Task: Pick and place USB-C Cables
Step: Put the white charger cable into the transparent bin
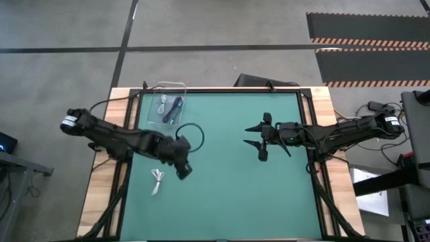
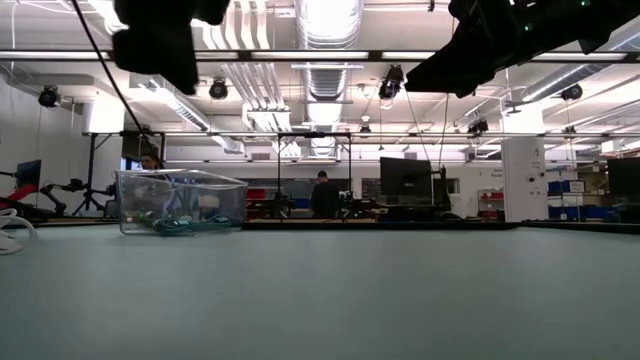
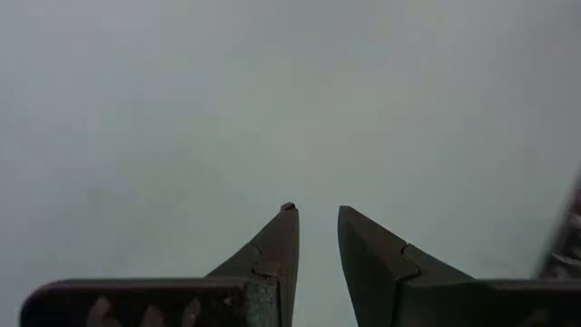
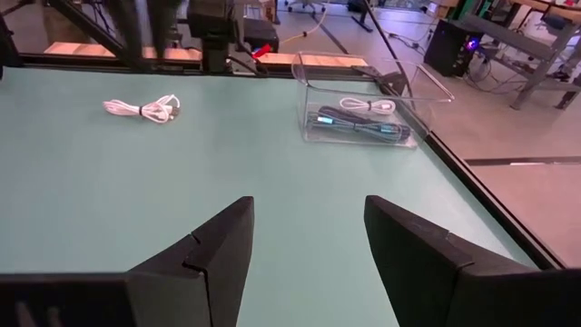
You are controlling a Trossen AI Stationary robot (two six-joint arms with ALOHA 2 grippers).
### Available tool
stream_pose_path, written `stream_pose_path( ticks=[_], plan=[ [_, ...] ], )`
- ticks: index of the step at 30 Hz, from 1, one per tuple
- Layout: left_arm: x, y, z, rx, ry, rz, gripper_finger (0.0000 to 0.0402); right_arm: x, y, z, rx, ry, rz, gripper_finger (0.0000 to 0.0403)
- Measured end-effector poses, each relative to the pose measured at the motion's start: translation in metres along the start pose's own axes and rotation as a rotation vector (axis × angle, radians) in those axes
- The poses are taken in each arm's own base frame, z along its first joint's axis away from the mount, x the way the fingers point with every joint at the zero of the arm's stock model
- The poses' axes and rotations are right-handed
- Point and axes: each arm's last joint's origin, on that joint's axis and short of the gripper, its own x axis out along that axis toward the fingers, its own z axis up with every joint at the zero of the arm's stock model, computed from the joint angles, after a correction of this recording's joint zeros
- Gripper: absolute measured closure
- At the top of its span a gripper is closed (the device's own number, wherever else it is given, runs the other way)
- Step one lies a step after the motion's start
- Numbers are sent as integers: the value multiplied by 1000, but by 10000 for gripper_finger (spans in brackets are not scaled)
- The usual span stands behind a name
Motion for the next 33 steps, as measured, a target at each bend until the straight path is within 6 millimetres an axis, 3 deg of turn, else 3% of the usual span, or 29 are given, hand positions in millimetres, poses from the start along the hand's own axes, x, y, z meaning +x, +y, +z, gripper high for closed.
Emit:
stream_pose_path(
  ticks=[9, 14, 26, 33],
  plan=[
    [-8, -24, -35, -119, 107, -84, 338, 0, 0, 0, -1, 0, 0, 200],
    [-6, -28, -52, -186, 145, -75, 338, 0, 0, 0, 4, 0, 4, 200],
    [32, 2, -103, -396, 360, 118, 338, 0, 0, -1, 8, 8, 5, 200],
    [46, 20, -117, -467, 395, 217, 338, 0, 0, -1, 11, 8, 5, 200]
  ],
)
